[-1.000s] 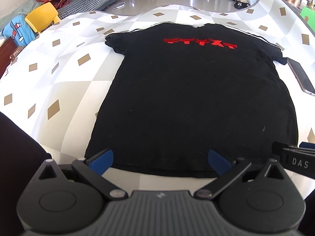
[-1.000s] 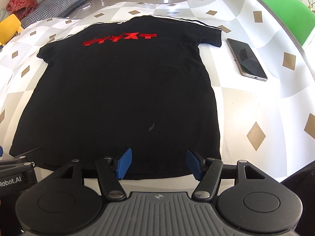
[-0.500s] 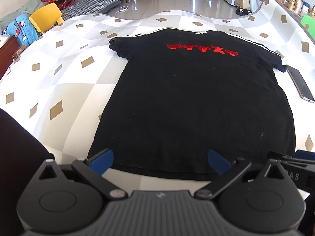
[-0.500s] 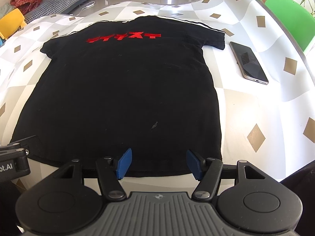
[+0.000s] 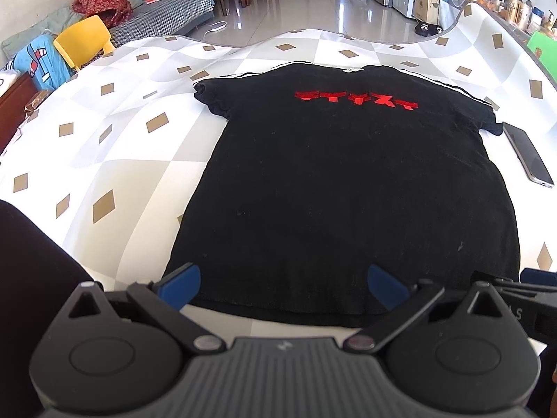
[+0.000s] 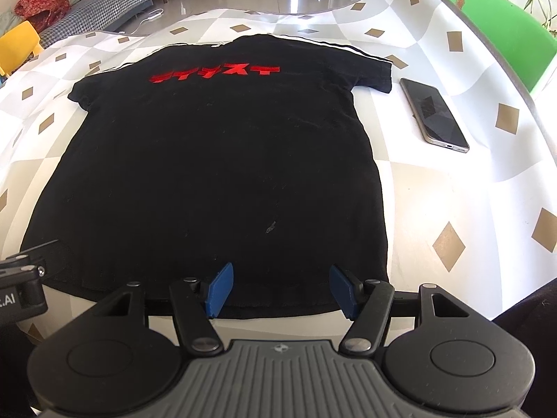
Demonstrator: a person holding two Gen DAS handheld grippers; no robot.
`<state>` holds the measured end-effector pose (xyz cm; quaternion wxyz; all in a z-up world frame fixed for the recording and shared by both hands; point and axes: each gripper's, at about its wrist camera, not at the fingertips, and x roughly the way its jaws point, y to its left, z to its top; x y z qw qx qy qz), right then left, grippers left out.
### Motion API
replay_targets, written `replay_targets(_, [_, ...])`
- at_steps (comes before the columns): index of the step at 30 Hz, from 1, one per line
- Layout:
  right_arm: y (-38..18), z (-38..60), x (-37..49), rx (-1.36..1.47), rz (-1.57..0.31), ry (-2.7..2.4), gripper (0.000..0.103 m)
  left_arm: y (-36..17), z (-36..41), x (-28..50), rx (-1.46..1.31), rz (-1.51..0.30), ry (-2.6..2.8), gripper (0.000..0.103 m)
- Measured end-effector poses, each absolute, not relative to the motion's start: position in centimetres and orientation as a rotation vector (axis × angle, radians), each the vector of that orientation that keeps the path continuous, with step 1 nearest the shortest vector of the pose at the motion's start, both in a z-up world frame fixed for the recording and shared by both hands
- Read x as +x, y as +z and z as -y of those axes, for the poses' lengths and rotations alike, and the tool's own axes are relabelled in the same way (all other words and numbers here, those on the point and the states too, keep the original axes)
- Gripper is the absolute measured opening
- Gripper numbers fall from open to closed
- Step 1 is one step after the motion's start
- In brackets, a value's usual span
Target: Fold clothes
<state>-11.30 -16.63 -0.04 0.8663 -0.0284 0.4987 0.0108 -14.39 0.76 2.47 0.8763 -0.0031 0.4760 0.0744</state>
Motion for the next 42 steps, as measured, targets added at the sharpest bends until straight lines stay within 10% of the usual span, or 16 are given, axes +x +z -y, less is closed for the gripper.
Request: replay_targets(42, [1.6, 15.6, -7.3, -0.086, -1.001, 0.062, 0.061, 1.8, -2.4, -9.9, -0.1, -1.043, 0.083, 0.103])
